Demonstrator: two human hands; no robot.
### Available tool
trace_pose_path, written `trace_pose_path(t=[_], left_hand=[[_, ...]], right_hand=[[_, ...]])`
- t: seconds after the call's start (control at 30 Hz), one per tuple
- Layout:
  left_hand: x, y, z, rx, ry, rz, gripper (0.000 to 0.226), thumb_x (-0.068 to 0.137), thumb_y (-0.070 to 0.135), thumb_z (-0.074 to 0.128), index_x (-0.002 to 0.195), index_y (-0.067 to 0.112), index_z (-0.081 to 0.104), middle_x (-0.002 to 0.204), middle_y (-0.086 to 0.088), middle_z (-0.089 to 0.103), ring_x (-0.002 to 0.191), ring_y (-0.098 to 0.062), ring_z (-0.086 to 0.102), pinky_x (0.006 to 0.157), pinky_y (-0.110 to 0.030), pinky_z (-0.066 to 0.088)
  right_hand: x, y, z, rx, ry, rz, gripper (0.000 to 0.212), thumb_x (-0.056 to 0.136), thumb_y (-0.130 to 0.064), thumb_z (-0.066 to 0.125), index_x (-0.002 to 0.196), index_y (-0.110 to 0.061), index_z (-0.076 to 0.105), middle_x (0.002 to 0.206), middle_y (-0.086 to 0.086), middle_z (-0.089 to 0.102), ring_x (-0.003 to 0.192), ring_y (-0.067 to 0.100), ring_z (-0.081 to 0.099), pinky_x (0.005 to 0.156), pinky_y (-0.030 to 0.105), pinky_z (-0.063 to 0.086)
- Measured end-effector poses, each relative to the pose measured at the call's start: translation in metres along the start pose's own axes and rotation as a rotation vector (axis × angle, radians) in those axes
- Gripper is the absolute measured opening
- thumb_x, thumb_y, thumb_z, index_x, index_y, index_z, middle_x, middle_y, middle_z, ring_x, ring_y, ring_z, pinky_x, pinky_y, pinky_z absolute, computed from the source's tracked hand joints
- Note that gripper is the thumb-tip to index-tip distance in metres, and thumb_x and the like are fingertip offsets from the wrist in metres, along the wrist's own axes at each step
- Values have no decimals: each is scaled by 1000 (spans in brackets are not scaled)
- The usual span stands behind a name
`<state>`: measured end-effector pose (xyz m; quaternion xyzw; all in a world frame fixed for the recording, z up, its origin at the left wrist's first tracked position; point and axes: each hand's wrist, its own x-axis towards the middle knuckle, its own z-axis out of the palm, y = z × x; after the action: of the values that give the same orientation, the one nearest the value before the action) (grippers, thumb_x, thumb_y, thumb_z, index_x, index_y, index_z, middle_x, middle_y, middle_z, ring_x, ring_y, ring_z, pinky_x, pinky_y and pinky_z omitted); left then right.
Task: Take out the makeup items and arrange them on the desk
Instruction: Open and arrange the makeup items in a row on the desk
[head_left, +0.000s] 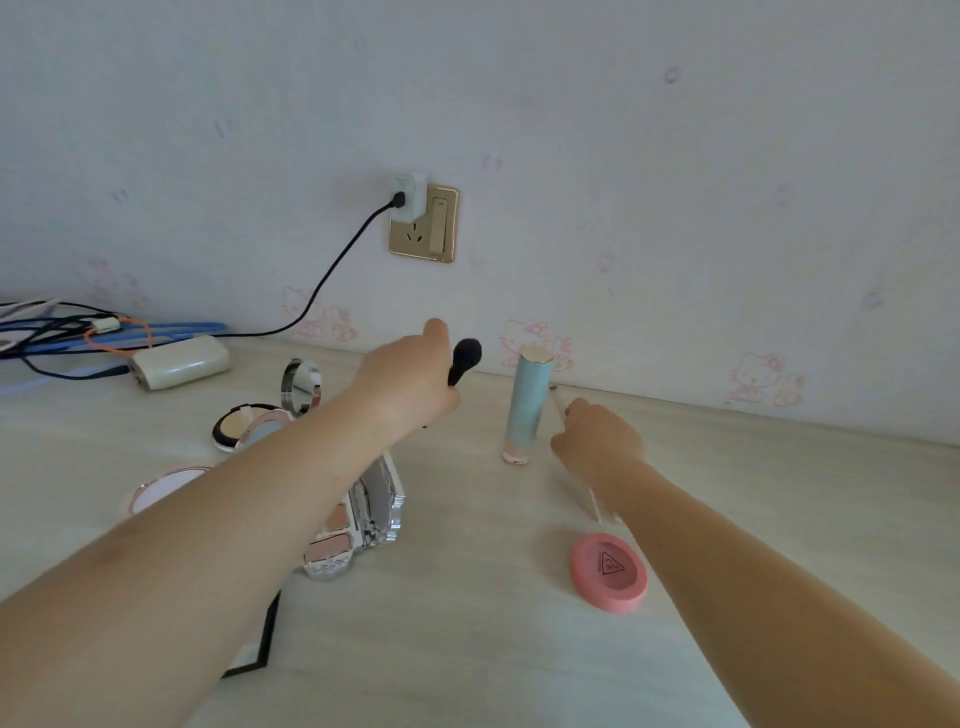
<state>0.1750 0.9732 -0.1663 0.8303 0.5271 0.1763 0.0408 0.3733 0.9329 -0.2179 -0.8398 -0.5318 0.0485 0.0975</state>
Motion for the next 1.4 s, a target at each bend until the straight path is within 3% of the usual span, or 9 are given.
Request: trace_pose_path(t=[0.13, 0.27, 0.37, 0.5, 0.6, 0.8, 1.0, 1.17, 1.4], left_hand=[[-19, -7, -28, -16, 96, 32, 36, 82, 20, 58, 111, 13, 39, 86, 0, 69, 74, -23, 65, 70, -39, 53], [-59, -5, -53, -99, 156, 88, 32, 85, 24, 60, 110, 19, 40, 85, 11, 68, 73, -13, 63, 77, -38, 50], [-97, -4, -57, -156, 187, 157, 32, 82, 26, 63, 105, 24, 41, 83, 18, 66, 77, -7, 64, 82, -38, 49], [-143, -8, -42, -194, 151, 184, 34, 76, 32, 68, 99, 32, 43, 81, 22, 67, 79, -6, 65, 79, -32, 50], [-172, -11, -23, -201, 56, 195, 31, 76, 22, 71, 94, 29, 47, 80, 21, 66, 75, 7, 61, 76, -5, 39], [-205, -17, 6, -120, -105, 208, 22, 81, 27, 66, 88, 34, 47, 76, 29, 56, 82, 8, 59, 95, -27, 36], [-209, -17, 17, -80, -149, 239, 16, 81, 32, 65, 93, 32, 55, 87, 24, 60, 92, 2, 61, 96, -28, 36], [-208, -14, 17, -130, -173, 220, 20, 79, 38, 68, 94, 32, 57, 87, 22, 58, 93, 1, 59, 92, -25, 40], [-193, -11, 8, -372, 61, 123, 31, 84, 31, 67, 114, 26, 60, 104, 20, 59, 99, 3, 58, 87, -22, 45]], right_hand=[[-13, 9, -36, 325, 164, 15, 33, 86, -22, 45, 117, -14, 55, 105, 8, 63, 91, 28, 59, 73, 31, 42], [-51, 20, -68, 630, 331, -119, 34, 89, -14, 43, 120, -16, 58, 78, 1, 53, 62, 15, 48, 57, 27, 37], [-93, 23, -71, 663, 369, -263, 30, 90, -10, 45, 112, -20, 63, 83, 2, 50, 62, 7, 45, 56, 17, 35], [-134, 21, -53, 594, 276, -407, 26, 90, -7, 51, 101, -24, 67, 81, -5, 48, 73, 12, 51, 64, 16, 37], [-150, 18, -28, 576, 146, -430, 30, 91, -7, 52, 113, -21, 68, 87, -6, 50, 73, 10, 51, 61, 7, 38], [-171, 11, 1, 487, 52, -422, 22, 92, -22, 55, 106, -32, 66, 89, -16, 54, 80, 0, 53, 80, 23, 44], [-183, -6, -1, 725, 83, -390, 14, 90, -18, 60, 100, -23, 68, 95, -11, 64, 79, -8, 56, 69, -3, 38], [-186, -18, -4, 1128, 9, -325, 17, 87, -14, 65, 87, -31, 66, 88, -9, 71, 81, -4, 63, 72, 3, 44], [-191, -22, 0, 1494, -199, -226, 12, 89, -3, 59, 90, -14, 63, 89, -4, 74, 86, 7, 68, 85, 27, 54]])
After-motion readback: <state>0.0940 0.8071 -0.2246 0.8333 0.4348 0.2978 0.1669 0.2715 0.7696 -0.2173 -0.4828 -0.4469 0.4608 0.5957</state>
